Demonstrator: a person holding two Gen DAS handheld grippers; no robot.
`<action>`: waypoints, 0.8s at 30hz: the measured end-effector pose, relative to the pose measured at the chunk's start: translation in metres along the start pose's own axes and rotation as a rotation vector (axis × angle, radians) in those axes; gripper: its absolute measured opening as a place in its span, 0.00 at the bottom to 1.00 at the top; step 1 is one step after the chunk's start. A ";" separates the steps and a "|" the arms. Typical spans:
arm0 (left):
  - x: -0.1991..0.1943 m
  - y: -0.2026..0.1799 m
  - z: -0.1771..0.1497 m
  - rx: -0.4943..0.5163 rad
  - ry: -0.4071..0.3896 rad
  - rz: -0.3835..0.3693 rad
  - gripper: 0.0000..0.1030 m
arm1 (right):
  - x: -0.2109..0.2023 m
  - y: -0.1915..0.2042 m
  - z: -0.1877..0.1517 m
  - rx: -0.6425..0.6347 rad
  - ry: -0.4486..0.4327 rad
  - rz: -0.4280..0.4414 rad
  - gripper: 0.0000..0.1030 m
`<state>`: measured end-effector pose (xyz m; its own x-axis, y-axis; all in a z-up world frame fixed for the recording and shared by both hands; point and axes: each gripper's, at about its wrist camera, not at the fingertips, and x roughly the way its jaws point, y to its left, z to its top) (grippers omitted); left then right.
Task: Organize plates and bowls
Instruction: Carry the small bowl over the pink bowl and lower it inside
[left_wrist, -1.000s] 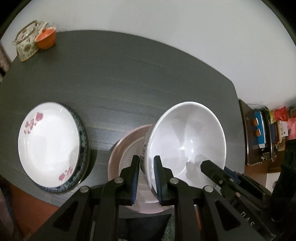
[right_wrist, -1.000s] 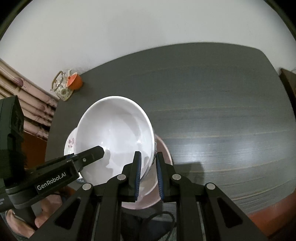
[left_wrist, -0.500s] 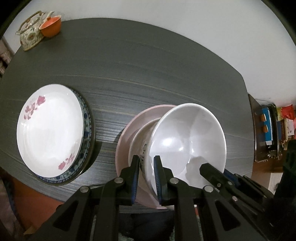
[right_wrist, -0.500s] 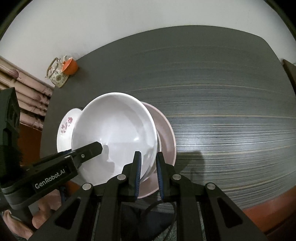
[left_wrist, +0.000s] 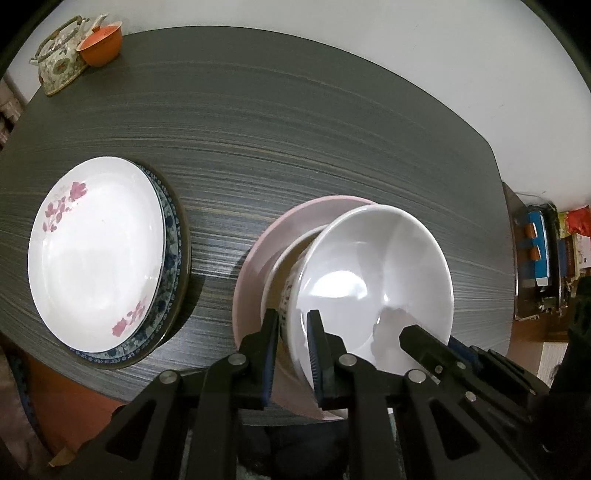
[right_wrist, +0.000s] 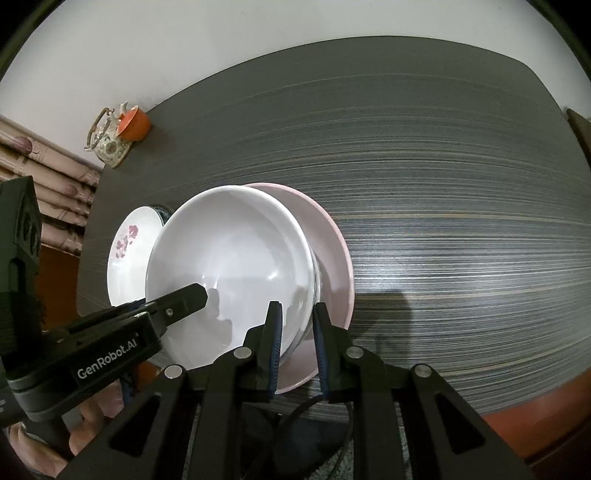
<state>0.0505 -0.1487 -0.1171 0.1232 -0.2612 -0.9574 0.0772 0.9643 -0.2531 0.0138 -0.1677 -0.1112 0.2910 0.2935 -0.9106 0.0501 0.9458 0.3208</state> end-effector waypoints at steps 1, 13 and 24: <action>0.000 -0.001 0.000 0.001 -0.002 0.001 0.15 | 0.000 0.000 0.000 0.002 0.001 0.002 0.17; -0.001 0.000 -0.002 -0.001 -0.005 -0.001 0.15 | 0.000 -0.003 -0.003 0.013 0.000 0.021 0.20; -0.002 0.003 0.005 0.007 0.018 -0.002 0.17 | 0.001 -0.002 -0.002 0.020 -0.001 0.026 0.21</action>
<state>0.0552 -0.1456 -0.1158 0.1056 -0.2621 -0.9592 0.0847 0.9635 -0.2539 0.0116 -0.1692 -0.1130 0.2935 0.3181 -0.9015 0.0614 0.9348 0.3499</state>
